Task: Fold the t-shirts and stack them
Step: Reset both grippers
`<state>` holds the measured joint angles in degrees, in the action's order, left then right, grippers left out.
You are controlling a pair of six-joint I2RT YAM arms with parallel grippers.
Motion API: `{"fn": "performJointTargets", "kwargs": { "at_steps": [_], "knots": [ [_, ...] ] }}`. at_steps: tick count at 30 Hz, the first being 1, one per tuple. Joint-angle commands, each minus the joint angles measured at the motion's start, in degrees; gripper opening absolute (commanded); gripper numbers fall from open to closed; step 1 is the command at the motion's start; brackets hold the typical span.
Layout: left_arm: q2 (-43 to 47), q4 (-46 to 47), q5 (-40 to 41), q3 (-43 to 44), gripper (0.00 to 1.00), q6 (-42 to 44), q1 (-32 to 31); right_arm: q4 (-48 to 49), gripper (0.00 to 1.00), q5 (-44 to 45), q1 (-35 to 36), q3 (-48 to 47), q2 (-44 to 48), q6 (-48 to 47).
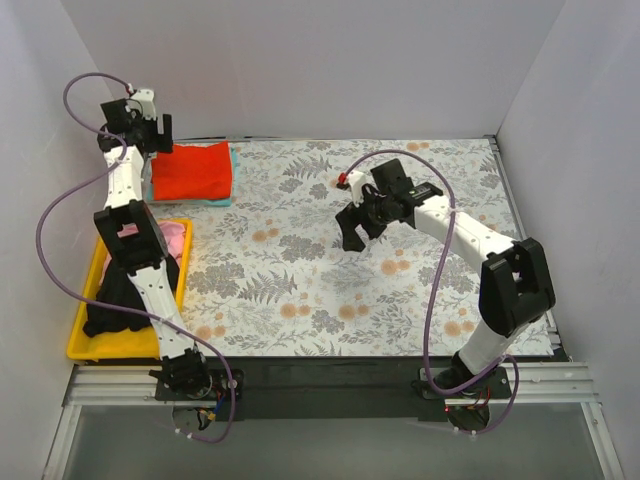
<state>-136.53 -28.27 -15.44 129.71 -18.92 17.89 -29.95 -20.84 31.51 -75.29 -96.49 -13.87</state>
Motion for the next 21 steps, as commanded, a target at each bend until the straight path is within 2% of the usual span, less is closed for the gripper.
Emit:
{"fn": "performJointTargets", "kwargs": {
  "at_steps": [1,6,7,10,12,14,15,17,19,21],
  "knots": [
    [12.49,-1.42,-1.69,4.32,0.83,-2.26,-0.13,-0.81,0.98,0.63,-5.13,-3.37,5.51,-0.55],
    [20.59,-9.59,-3.27,0.64,0.84,-6.20,-3.65,-2.74,0.98,-1.48,-16.62,-3.64,11.57,-0.19],
    [23.30,-10.83,-9.11,-0.50,0.84,-9.79,-3.74,-2.74,0.98,-1.66,-18.13,-2.51,12.80,-0.19],
    [27.53,-16.72,-18.79,-4.45,0.85,-15.68,-5.05,-2.57,0.98,-2.01,-22.88,0.56,17.46,-0.11],
    [31.12,-19.10,-21.11,-8.57,0.85,-17.72,-6.54,-2.56,0.98,-1.92,-24.30,2.15,20.72,0.68],
    [34.64,-17.62,-18.42,-13.05,0.86,-20.96,-9.97,-2.56,0.98,-2.01,-24.39,4.88,24.04,1.56],
    [39.19,-16.48,-16.57,-19.95,0.86,-21.51,-11.37,-2.56,0.98,-1.92,-24.39,5.76,25.28,2.17],
    [44.04,-13.58,-12.89,-27.36,0.86,-20.73,-14.89,-2.92,0.98,-1.75,-24.56,9.43,29.22,2.53],
    [50.73,-11.90,-11.37,-38.14,0.87,-20.55,-16.39,-3.53,0.98,0.44,-24.83,11.82,30.91,2.44],
    [55.99,-11.54,-11.10,-43.99,0.87,-20.20,-16.40,-3.62,0.98,3.16,-25.09,15.60,32.58,4.36]
  ]
}}
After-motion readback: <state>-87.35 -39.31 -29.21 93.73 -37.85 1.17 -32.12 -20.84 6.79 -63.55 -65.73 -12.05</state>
